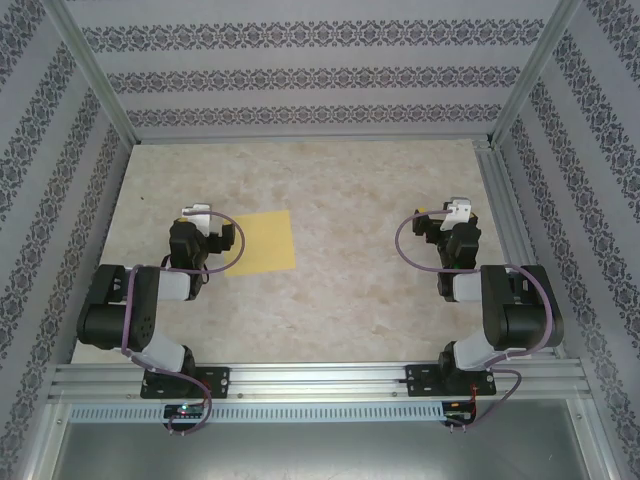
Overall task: Fold a paper plane with a square sheet of paper (fold left side to right side)
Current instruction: Pick up the square sheet of paper from the center of the table.
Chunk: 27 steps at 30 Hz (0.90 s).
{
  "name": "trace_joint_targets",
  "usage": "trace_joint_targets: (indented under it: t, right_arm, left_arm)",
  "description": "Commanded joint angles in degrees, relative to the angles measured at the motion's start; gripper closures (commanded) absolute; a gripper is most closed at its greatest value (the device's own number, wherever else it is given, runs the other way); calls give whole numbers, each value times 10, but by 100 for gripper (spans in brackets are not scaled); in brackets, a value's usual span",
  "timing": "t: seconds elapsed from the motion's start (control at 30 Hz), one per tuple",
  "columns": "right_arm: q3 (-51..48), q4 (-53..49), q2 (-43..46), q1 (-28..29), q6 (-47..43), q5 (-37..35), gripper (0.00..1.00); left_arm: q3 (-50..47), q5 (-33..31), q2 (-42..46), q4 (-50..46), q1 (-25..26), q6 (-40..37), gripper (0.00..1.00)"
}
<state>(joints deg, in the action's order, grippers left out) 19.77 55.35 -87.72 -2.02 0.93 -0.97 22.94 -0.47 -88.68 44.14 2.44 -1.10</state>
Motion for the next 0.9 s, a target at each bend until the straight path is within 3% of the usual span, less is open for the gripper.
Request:
trace_joint_targets:
  t: [0.0, 0.87]
  right_arm:
    - [9, 20, -5, -2, 4, -1, 2]
    - [5, 28, -6, -11, 11, 17, 2]
  left_arm:
    - [12, 1, -7, 28, 7, -7, 0]
    - [9, 0, -6, 31, 6, -7, 0]
